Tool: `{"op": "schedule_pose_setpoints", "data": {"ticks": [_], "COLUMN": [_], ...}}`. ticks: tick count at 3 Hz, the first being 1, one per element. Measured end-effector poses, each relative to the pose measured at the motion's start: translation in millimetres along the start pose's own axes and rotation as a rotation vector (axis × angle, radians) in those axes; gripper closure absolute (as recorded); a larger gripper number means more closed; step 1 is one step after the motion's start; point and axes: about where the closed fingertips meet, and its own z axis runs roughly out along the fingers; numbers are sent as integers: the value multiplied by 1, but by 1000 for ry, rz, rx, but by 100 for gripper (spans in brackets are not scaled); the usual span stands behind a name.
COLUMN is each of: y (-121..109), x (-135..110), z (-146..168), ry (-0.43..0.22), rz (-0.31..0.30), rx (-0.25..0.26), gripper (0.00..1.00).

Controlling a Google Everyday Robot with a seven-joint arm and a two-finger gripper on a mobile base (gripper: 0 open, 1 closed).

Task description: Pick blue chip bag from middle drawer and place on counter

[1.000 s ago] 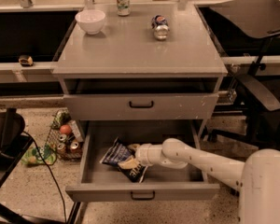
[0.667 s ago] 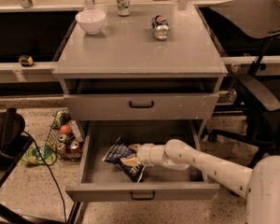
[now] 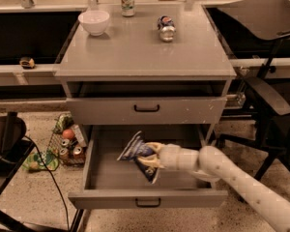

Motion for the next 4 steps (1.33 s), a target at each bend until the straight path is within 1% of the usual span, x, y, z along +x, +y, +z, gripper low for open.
{"op": "schedule_pose_setpoints", "data": {"ticks": [1, 2, 3, 4], "y": [-7, -7, -12, -10], "x": [-42, -44, -72, -137], "z": [-50, -57, -53, -57], "ry": [-49, -50, -58, -22], "rz": [-63, -64, -139, -331], "rx": [25, 28, -3, -49], "gripper": [100, 100, 100, 100]}}
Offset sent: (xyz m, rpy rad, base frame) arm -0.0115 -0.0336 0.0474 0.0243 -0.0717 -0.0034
